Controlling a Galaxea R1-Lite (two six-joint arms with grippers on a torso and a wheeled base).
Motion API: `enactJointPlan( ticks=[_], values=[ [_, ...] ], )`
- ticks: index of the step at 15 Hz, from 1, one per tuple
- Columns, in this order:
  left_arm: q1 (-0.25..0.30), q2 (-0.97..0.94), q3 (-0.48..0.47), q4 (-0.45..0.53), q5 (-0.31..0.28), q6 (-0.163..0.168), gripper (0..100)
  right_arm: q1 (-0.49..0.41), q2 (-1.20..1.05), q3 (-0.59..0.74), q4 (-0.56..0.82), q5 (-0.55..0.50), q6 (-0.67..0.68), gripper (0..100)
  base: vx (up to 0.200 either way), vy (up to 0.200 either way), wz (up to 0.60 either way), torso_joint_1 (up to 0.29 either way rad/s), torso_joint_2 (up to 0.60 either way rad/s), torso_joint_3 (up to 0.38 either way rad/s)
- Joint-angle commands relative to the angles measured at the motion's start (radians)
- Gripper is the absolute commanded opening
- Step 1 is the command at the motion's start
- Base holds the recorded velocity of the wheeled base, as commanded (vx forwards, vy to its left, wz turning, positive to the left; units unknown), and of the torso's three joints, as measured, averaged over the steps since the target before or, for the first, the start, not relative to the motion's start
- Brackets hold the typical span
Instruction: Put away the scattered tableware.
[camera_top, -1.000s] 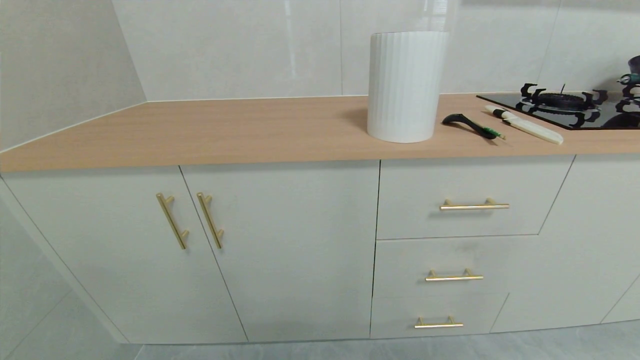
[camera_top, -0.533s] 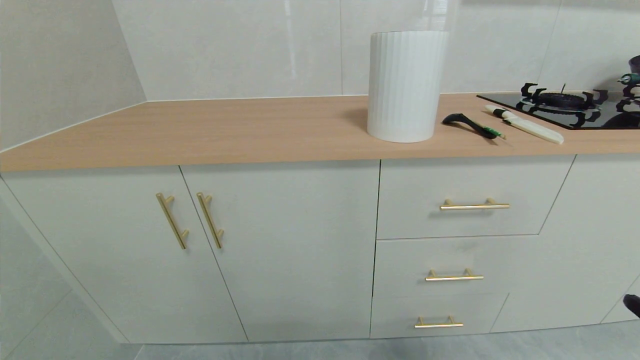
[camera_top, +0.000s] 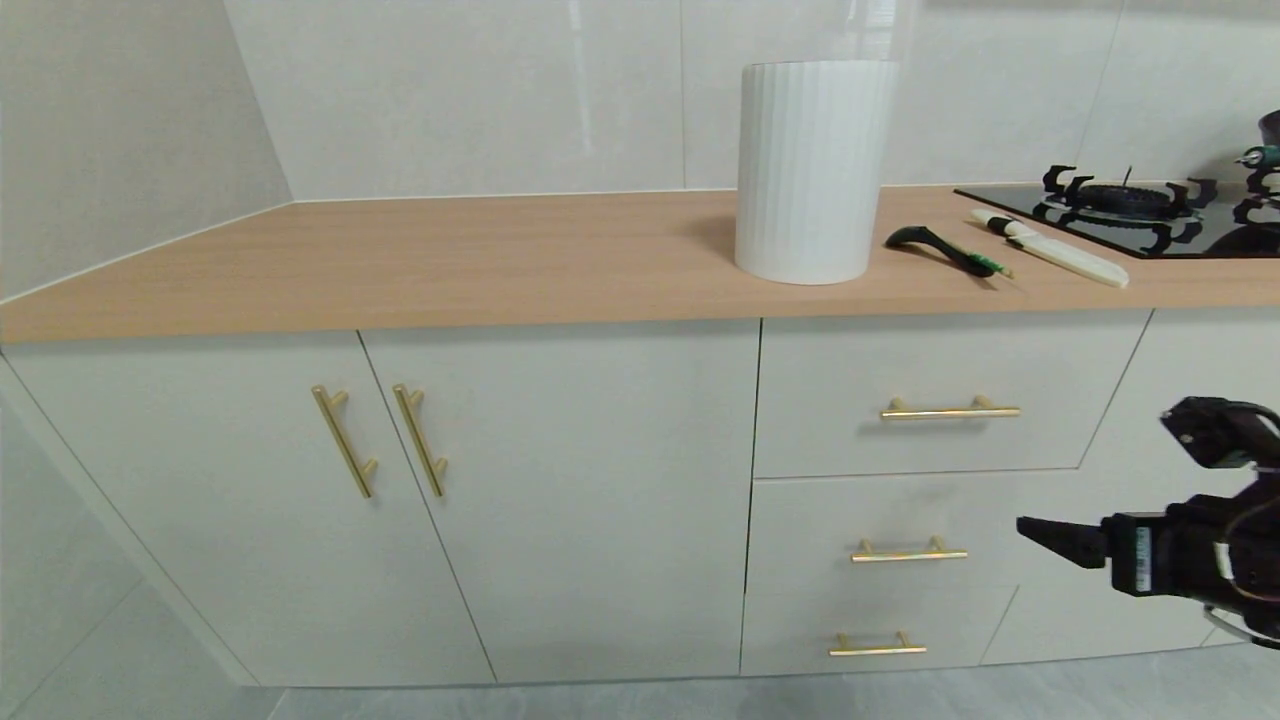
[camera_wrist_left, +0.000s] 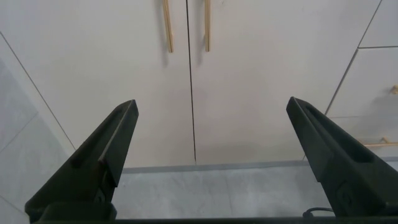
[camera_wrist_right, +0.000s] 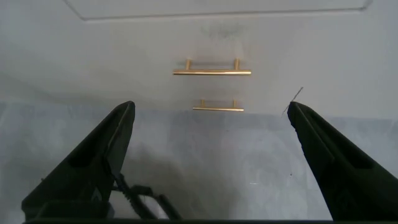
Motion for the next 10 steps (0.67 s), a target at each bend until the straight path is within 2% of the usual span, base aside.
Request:
enactJointPlan(
  ticks=[1, 4, 7, 10],
  values=[
    [0.000, 0.000, 0.000, 0.000, 0.000, 0.000, 100, 0.001, 0.434, -0.020, -0.268, 0.002, -0.068, 100, 0.000, 0.000, 0.00, 0.000, 0.00, 0.000],
    [0.000, 0.000, 0.000, 0.000, 0.000, 0.001, 100, -0.007, 0.633, -0.075, -0.448, -0.002, -0.080, 100, 0.000, 0.000, 0.00, 0.000, 0.00, 0.000],
    [0.000, 0.000, 0.000, 0.000, 0.000, 0.000, 100, -0.008, 0.724, -0.167, -0.455, 0.005, -0.089, 100, 0.000, 0.000, 0.00, 0.000, 0.00, 0.000],
    [0.000, 0.000, 0.000, 0.000, 0.000, 0.000, 100, -0.008, 0.741, -0.196, -0.454, 0.005, -0.092, 100, 0.000, 0.000, 0.00, 0.000, 0.00, 0.000]
  ],
)
